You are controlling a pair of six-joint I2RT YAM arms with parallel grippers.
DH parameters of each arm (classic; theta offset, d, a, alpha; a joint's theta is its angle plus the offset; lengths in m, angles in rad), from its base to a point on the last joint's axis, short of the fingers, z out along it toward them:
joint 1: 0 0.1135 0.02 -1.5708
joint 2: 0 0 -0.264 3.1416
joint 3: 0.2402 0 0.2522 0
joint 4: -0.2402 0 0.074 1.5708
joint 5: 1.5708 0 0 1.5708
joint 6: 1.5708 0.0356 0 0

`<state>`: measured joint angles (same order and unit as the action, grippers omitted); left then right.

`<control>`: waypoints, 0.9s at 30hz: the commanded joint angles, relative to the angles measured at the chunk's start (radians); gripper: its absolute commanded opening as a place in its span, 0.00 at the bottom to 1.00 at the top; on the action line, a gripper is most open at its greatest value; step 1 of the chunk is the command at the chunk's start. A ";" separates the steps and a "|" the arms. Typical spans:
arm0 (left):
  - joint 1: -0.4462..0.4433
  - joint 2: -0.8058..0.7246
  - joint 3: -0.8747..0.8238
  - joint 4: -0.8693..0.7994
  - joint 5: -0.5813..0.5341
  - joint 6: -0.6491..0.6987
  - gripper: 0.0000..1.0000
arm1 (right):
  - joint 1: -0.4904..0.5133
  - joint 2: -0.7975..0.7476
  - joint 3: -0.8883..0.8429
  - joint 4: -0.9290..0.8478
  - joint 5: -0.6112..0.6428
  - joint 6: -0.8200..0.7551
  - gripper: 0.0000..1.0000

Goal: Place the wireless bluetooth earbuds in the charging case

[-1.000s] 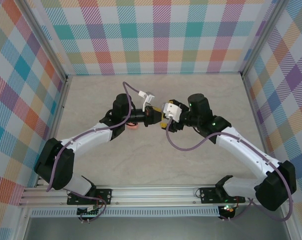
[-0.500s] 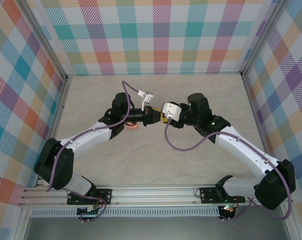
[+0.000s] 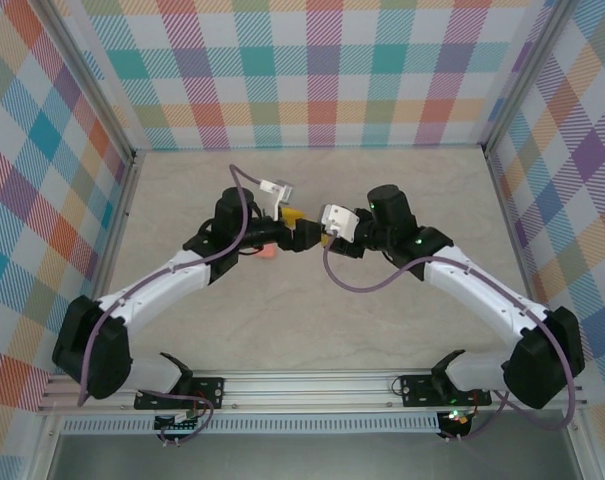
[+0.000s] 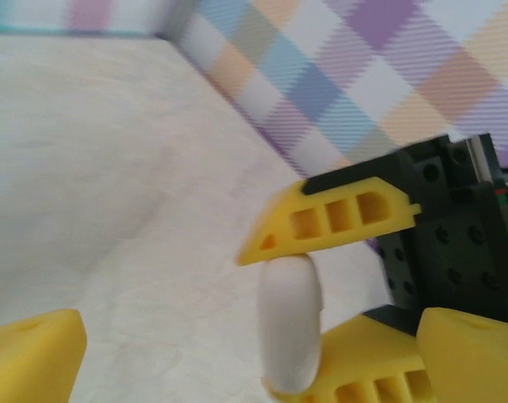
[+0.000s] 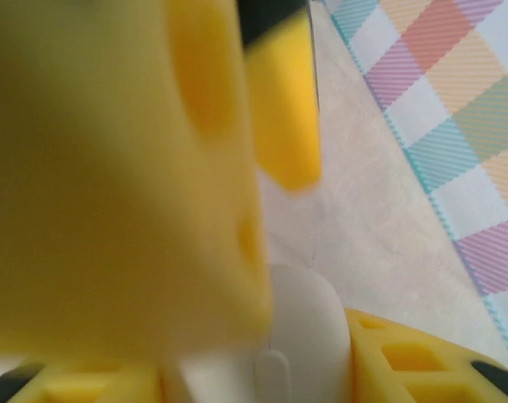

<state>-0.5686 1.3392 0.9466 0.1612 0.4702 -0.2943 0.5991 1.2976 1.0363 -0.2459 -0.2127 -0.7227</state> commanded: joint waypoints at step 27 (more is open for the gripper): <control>0.148 -0.369 -0.295 -0.380 -0.647 -0.108 1.00 | -0.148 0.904 0.655 -0.525 0.102 0.534 0.46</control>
<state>-0.4355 0.9592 0.6277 -0.1936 -0.1776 -0.4072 0.4454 2.1769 1.6505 -0.6949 -0.0910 -0.2321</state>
